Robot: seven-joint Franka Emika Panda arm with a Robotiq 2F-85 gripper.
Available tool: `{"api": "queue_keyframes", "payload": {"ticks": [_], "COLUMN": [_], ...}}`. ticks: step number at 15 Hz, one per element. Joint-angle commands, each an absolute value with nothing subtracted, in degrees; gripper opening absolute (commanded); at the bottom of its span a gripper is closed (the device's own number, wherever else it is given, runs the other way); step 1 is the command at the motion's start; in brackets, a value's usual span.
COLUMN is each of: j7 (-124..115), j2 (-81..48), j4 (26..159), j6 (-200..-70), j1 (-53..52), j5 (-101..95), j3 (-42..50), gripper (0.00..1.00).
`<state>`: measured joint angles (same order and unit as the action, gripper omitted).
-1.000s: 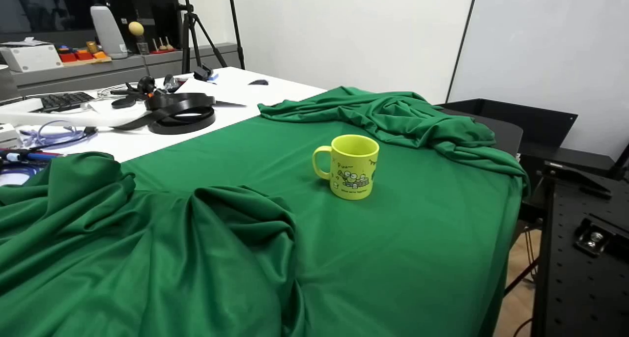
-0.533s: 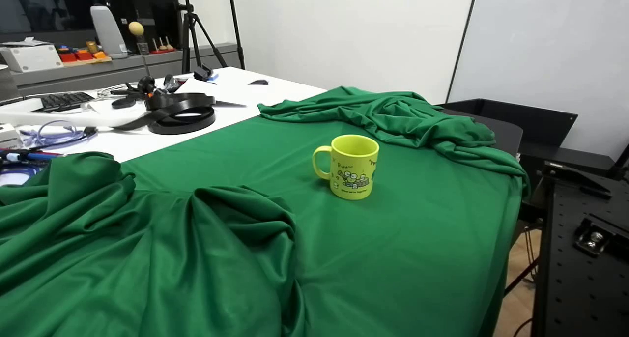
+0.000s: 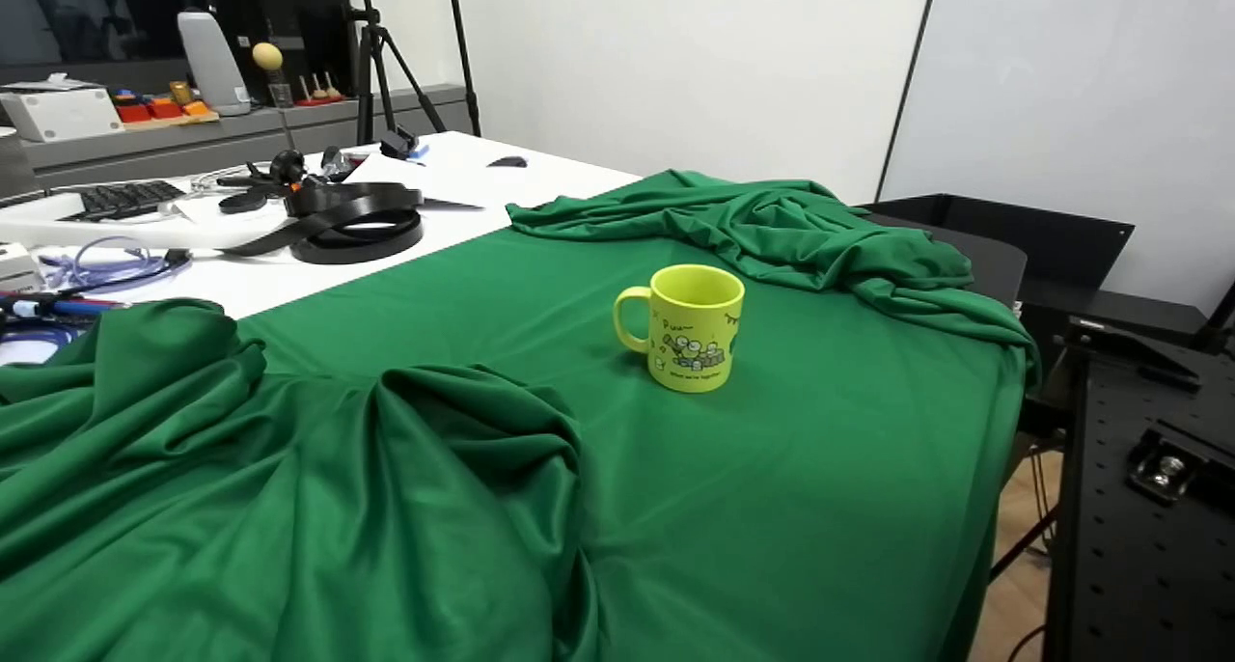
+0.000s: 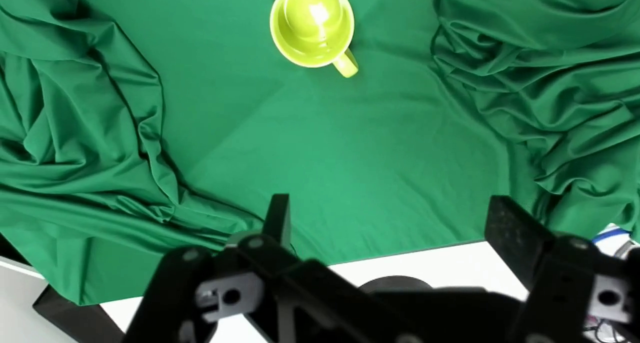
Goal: Pick up cup from the table and move it slightly forward.
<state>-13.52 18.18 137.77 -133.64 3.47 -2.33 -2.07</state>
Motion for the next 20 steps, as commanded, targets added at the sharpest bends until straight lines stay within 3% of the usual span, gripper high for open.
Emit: {"api": "queue_keyframes", "payload": {"ticks": [1,10,20], "j7": [-19.6,-27.2,-19.9], "j2": [14.7,8.7,3.7], "j4": [142.1,152.4,148.4], "j6": [-142.3,-152.0,-150.6], "j1": [5.3,5.3,3.9], "j5": [-5.5,-6.3,-2.5], "j3": [-2.9,-3.1,-1.7], "gripper": [1.0,1.0,1.0]}}
